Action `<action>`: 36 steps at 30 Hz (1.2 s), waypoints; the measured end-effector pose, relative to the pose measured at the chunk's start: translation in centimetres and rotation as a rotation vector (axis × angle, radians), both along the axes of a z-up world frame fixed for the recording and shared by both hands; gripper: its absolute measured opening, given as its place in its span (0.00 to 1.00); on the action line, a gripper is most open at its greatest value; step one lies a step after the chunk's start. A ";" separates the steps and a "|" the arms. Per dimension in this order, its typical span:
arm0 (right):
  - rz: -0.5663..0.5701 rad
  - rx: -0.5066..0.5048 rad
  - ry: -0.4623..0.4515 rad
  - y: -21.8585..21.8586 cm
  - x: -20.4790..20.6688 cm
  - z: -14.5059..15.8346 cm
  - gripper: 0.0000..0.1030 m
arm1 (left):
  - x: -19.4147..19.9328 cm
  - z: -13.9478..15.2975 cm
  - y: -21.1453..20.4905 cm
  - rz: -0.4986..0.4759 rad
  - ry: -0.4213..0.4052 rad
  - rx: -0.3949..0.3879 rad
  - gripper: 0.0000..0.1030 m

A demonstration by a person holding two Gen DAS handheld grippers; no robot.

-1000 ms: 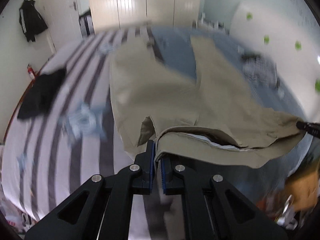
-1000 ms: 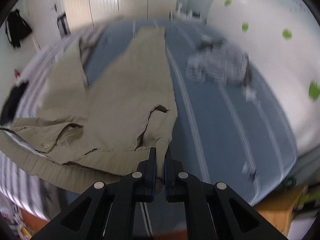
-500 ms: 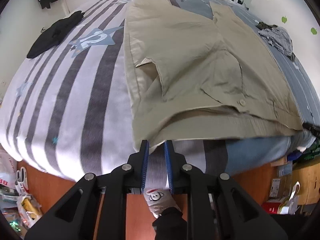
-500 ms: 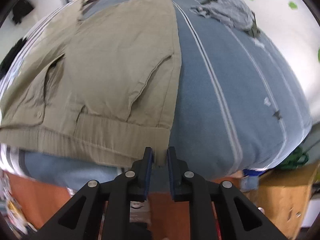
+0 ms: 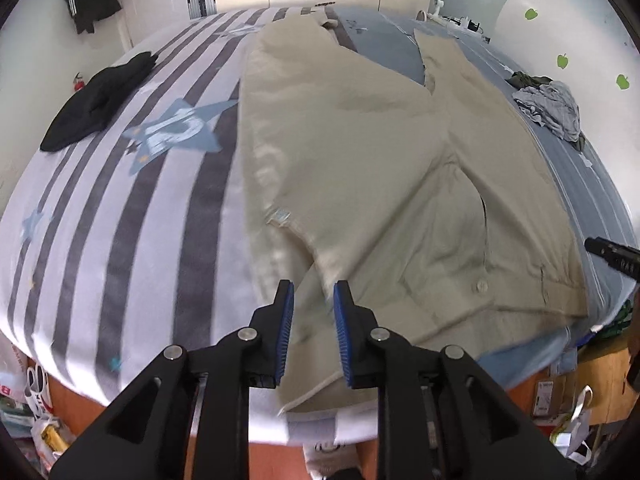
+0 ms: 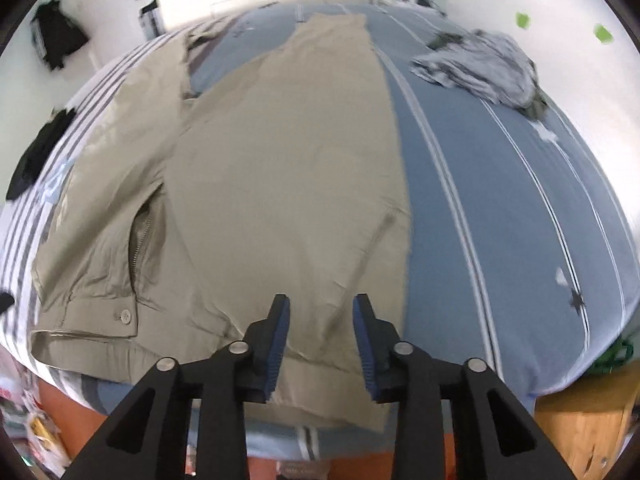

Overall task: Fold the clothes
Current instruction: 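Open both grippers and release the shirt hem on the bed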

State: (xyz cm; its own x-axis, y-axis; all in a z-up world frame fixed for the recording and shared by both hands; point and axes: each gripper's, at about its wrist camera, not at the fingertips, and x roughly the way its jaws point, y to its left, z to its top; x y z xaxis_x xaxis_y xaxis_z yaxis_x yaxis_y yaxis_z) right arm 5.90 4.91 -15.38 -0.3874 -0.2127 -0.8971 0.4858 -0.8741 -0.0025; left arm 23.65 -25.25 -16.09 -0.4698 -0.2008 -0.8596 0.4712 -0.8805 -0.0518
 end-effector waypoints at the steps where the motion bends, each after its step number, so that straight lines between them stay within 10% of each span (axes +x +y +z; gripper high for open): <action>1: 0.010 -0.001 -0.001 -0.6 0.1 -0.5 0.33 | -0.6 -0.3 0.2 0.002 0.007 0.008 0.21; 7: 0.085 -0.035 -0.047 -2.3 1.6 -2.1 0.35 | -1.9 -1.3 3.4 -0.033 0.024 0.041 0.35; 32: 0.092 0.024 -0.139 1.2 6.2 -5.1 0.43 | -0.4 -4.9 7.2 -0.131 -0.112 -0.049 0.37; 36: 0.073 0.030 -0.107 1.3 5.7 -4.9 0.43 | -0.9 -5.2 7.4 -0.171 -0.111 -0.058 0.07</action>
State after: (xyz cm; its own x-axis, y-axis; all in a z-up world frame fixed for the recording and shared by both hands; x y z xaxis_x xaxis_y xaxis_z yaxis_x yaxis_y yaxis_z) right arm 11.62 6.23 -20.28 -0.2737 -0.2093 -0.9388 0.5468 -0.8368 0.0272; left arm 22.78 -17.85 -21.33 -0.4045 -0.1770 -0.8973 0.3145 -0.9482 0.0452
